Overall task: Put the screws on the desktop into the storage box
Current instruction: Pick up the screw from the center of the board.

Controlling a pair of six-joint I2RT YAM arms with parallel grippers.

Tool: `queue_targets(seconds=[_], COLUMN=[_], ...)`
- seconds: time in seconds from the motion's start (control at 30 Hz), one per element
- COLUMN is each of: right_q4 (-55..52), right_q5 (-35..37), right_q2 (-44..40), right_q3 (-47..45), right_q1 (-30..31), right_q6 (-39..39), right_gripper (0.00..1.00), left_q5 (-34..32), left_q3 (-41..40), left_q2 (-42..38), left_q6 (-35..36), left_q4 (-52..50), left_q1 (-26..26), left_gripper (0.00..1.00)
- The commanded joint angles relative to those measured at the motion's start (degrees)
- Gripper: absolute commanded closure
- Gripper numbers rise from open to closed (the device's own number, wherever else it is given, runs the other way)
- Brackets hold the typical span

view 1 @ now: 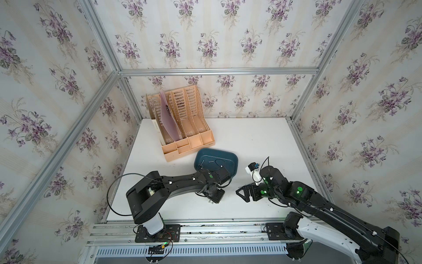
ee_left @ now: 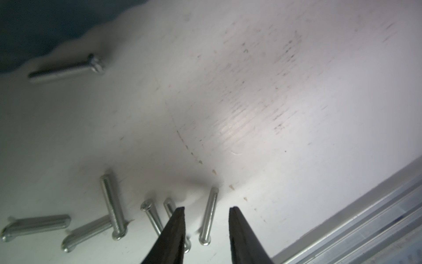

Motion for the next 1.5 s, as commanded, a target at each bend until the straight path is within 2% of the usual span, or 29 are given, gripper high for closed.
queue_targets(seconds=[0.0,0.57,0.87,1.13,1.47], right_q4=[-0.14,-0.66,-2.27,-2.35,-1.67], right_q5=[0.56,1.48,2.14,2.51,3.03], right_q2=[0.17,-0.52,-2.45,-2.91,-3.95], right_q3=[0.1,0.26,0.78,0.83,0.63], right_q1=[0.03,-0.06,0.01,-0.03,-0.06], right_q6=[0.22,0.86,2.0,2.07,2.06], right_gripper=[0.0,0.0,0.0,0.0,0.0], left_q5=[0.21,-1.54,-1.81,-1.69,-1.7], left_q3=[0.31,-1.0,-1.41,-0.57,2.42], left_q2=[0.43,2.93,4.28,0.85,-4.52], left_q6=[0.38,-0.36,-0.76,-0.8,-0.61], left_q4=[0.36,-0.16,0.8,0.6,-2.59], left_q1=[-0.41,-1.9,-2.1,-2.09,-1.19], left_gripper=[0.66,0.79,0.93,0.97,0.97])
